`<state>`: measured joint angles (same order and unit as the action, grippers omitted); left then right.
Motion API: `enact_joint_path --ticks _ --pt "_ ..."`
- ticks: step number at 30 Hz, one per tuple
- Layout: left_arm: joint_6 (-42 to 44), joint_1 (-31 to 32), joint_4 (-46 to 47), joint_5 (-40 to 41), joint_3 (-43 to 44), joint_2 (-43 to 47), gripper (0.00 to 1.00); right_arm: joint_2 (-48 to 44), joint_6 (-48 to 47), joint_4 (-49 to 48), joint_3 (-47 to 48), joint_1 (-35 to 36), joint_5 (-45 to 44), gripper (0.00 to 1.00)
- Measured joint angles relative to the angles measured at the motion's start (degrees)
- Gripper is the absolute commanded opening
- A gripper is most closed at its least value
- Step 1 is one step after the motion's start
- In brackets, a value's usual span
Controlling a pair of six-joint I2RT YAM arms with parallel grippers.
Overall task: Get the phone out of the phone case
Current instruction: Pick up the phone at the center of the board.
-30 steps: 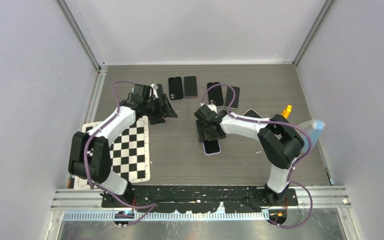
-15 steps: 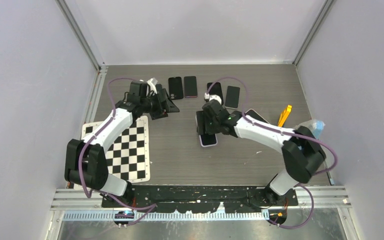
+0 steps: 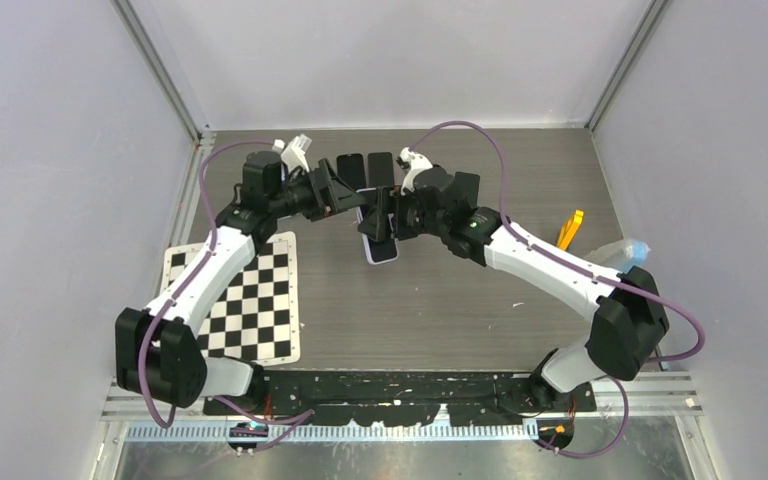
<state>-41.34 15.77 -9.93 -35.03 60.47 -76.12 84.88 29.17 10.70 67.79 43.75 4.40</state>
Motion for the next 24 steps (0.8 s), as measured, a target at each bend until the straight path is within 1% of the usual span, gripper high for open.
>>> enact_joint_path --ticks 2,5,15,21,23,24 --pt "-0.70 0.00 1.16 0.00 0.00 0.13 0.73 0.44 0.13 0.00 1.05 0.02 1.16 0.35" --pt "-2.14 0.00 1.99 0.00 0.00 0.07 0.70 1.29 0.37 -0.37 2.27 0.20 2.49 0.35" --pt "-5.03 1.64 1.07 0.24 0.11 -3.21 0.48 6.21 0.55 0.57 7.21 1.20 3.69 0.35" --pt "-7.17 1.75 0.48 1.18 0.13 -4.83 0.29 9.33 1.57 1.29 8.98 1.31 4.70 0.35" --pt "-7.56 1.75 -0.46 2.12 0.13 -5.14 0.17 9.79 1.95 1.42 9.16 1.31 4.85 0.35" --pt "-7.72 1.70 -0.87 2.51 0.13 -5.31 0.08 9.86 2.08 1.44 9.16 1.31 4.83 0.35"
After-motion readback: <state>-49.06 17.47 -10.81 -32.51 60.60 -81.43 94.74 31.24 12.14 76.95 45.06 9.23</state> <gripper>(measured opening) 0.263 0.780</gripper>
